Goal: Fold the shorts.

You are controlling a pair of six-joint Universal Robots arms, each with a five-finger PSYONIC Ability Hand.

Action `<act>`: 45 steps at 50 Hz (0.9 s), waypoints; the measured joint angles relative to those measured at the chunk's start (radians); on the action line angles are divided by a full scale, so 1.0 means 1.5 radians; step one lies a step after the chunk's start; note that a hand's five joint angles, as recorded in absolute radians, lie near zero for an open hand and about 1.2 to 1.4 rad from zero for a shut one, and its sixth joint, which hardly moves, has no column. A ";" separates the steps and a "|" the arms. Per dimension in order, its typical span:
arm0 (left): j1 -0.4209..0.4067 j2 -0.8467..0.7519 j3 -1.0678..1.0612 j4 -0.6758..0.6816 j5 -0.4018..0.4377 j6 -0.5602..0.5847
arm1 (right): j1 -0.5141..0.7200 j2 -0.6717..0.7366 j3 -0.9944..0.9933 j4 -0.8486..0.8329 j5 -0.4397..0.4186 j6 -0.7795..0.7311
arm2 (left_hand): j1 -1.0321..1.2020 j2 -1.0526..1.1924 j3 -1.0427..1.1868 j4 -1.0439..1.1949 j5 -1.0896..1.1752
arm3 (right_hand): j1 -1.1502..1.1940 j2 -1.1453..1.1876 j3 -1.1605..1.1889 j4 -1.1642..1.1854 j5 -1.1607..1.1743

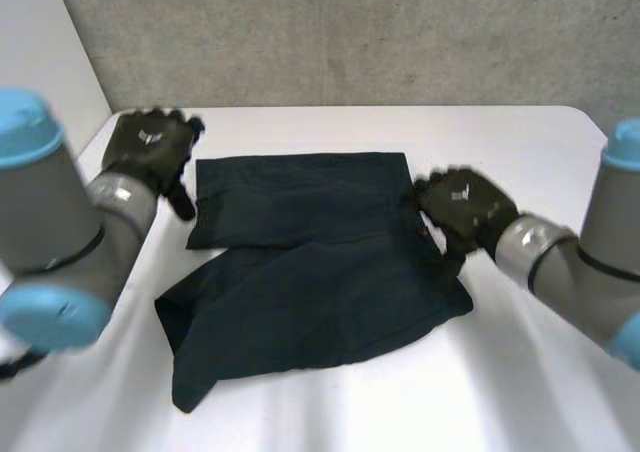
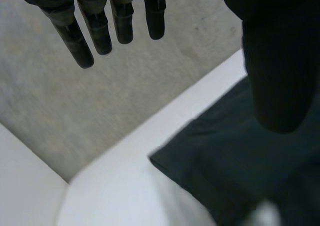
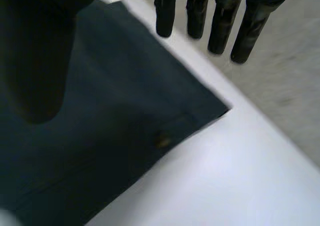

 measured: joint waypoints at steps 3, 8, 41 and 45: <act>-0.007 0.078 -0.102 -0.017 0.001 -0.050 | -0.020 -0.017 0.071 0.000 -0.031 -0.030 | 0.036 0.033 0.035 0.037 0.035 | 0.050 0.062 0.067 0.062 0.050; -0.022 0.160 -0.235 -0.056 0.003 -0.112 | -0.042 -0.025 0.159 -0.032 -0.055 -0.070 | 0.036 0.037 0.037 0.040 0.038 | 0.058 0.065 0.081 0.076 0.063; -0.050 0.170 -0.394 -0.043 0.033 -0.130 | -0.064 0.061 0.180 -0.185 -0.065 -0.077 | 0.162 0.161 0.170 0.159 0.155 | 0.434 0.587 0.590 0.591 0.560; -0.050 0.146 -0.388 -0.010 0.032 -0.128 | -0.061 0.061 0.181 -0.184 -0.060 -0.074 | 0.162 0.161 0.170 0.159 0.156 | 0.434 0.587 0.590 0.591 0.560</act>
